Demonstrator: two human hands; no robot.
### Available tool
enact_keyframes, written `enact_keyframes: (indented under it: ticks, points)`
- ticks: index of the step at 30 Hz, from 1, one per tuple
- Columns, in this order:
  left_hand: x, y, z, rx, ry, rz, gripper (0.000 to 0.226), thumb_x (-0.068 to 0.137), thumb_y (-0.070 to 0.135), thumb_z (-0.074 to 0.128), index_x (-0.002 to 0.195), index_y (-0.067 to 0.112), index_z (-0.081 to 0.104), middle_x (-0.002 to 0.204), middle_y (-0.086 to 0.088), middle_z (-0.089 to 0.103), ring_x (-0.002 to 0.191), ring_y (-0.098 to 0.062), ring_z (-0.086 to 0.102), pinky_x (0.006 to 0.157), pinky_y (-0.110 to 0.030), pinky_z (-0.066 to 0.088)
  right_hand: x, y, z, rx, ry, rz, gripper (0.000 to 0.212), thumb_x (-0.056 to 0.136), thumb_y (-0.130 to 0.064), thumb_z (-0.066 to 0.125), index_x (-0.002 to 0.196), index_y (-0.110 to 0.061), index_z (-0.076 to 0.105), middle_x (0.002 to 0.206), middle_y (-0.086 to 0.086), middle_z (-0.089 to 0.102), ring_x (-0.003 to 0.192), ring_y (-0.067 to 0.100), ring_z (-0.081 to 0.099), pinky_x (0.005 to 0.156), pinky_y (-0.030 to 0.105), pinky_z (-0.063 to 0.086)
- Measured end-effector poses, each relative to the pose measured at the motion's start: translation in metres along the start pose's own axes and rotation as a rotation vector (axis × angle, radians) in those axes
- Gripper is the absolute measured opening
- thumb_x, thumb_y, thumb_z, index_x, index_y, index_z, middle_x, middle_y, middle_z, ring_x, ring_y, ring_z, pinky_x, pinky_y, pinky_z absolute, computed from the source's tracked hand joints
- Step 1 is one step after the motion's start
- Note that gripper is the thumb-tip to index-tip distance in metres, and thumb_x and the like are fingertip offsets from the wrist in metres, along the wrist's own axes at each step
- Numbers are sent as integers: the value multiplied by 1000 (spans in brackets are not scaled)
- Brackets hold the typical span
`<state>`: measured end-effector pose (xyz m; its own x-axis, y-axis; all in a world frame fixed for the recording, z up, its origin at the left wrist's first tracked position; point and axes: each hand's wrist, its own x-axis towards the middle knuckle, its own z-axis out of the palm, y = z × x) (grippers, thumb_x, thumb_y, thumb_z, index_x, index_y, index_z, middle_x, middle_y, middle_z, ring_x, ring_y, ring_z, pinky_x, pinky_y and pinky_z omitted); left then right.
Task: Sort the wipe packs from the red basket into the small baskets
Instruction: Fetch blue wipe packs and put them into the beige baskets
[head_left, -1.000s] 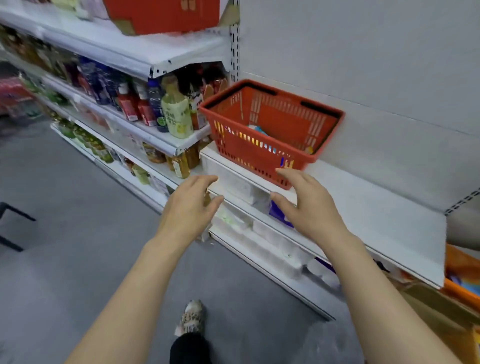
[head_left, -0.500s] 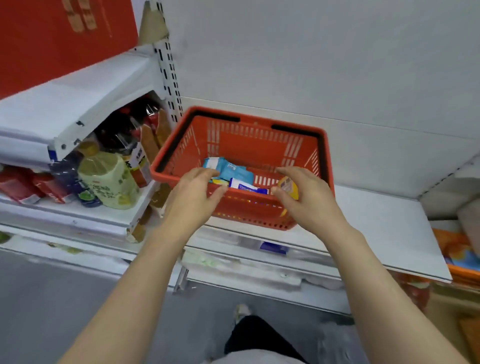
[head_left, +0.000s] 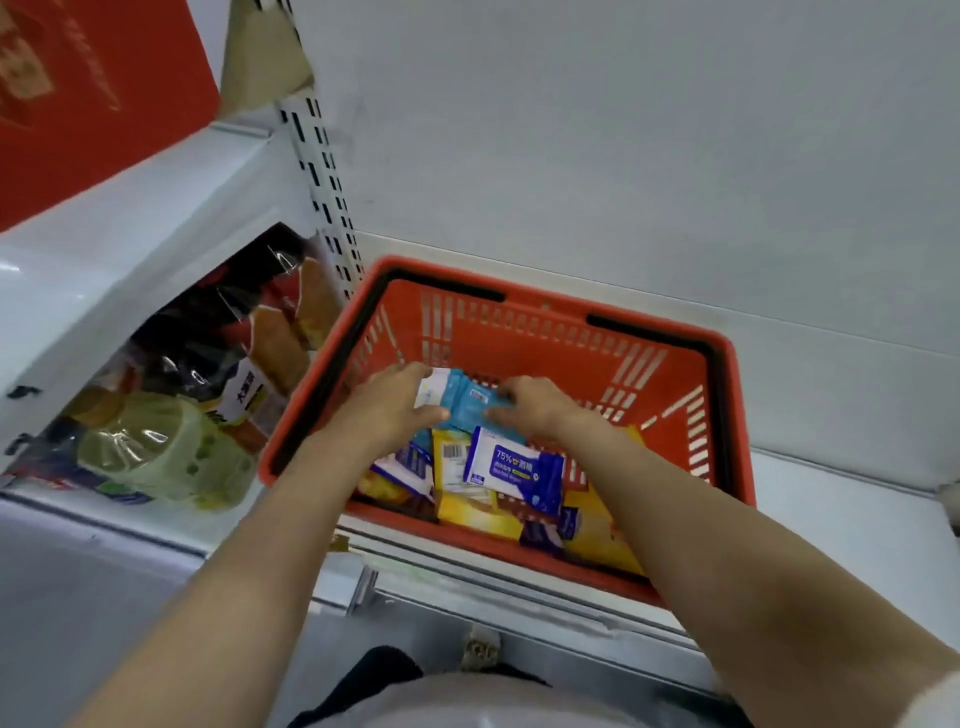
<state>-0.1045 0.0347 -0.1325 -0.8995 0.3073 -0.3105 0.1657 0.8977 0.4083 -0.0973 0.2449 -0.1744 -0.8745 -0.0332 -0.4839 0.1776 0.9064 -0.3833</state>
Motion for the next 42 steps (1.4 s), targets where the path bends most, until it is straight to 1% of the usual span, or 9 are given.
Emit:
enact_keyframes:
  ticks: [3, 8, 13, 20, 24, 30, 34, 38, 42]
  points:
    - [25, -2, -2, 15, -80, -4, 65, 87, 43, 70, 143, 21, 46, 143, -9, 52, 129, -27, 50, 104, -37, 42, 27, 1, 18, 19, -17, 48, 45, 92, -46, 62, 121, -11, 59, 118, 12, 64, 98, 27, 62, 78, 34, 50]
    - [64, -3, 0, 78, -177, 20, 67, 87, 44, 70, 144, 21, 45, 146, -9, 49, 132, -28, 47, 108, -40, 40, 43, 10, 35, 24, 22, 136, 65, 79, -52, 75, 126, -12, 54, 123, 10, 60, 105, 26, 58, 85, 34, 48]
    - [89, -7, 11, 101, -299, 8, 71, 89, 45, 68, 147, 16, 41, 150, -9, 44, 135, -27, 45, 108, -34, 39, 35, 33, 23, 197, -57, 196, 40, 77, -50, 79, 97, -20, 62, 98, -2, 63, 86, 16, 59, 63, 26, 43]
    - [102, -12, 38, 120, -312, -27, 88, 84, 37, 75, 152, 8, 27, 154, -14, 34, 138, -29, 38, 111, -33, 35, 1, 48, -1, 557, 123, 259, 41, 77, -29, 84, 111, -18, 64, 108, 0, 67, 99, 20, 65, 89, 43, 56]
    - [106, -12, 41, 196, -294, -15, 81, 78, 34, 82, 144, 14, 40, 144, -11, 47, 129, -28, 48, 101, -33, 43, -16, 49, -9, 718, 187, 307, 28, 76, -26, 85, 98, -20, 68, 100, -1, 72, 93, 17, 70, 83, 40, 60]
    - [102, -9, 47, 275, -286, 36, 80, 65, 36, 90, 132, 26, 47, 144, -12, 35, 133, -33, 37, 106, -39, 39, -38, 37, -11, 796, 256, 337, 31, 74, -27, 86, 97, -13, 71, 95, 1, 75, 86, 16, 72, 79, 40, 62]
    - [102, 0, 32, 193, -225, 95, 57, 67, 30, 89, 106, 21, 49, 123, -11, 55, 111, -30, 54, 87, -36, 47, -50, 30, -13, 864, 299, 351, 35, 76, -27, 85, 100, -7, 69, 97, 5, 75, 88, 18, 73, 80, 43, 61]
    - [96, 18, 6, 18, -67, 46, 54, 73, 34, 86, 115, 13, 58, 119, -13, 64, 109, -34, 61, 83, -35, 48, -61, 19, -19, 908, 399, 347, 35, 77, -32, 84, 100, -10, 68, 98, 4, 75, 88, 18, 73, 76, 39, 61]
    - [75, 29, -10, -673, -119, -75, 23, 83, 21, 79, 95, 7, 65, 106, -16, 71, 91, -28, 71, 67, -35, 60, -66, -3, -21, 882, 586, 336, 32, 79, -40, 80, 95, -16, 66, 94, 3, 73, 87, 23, 72, 74, 43, 61]
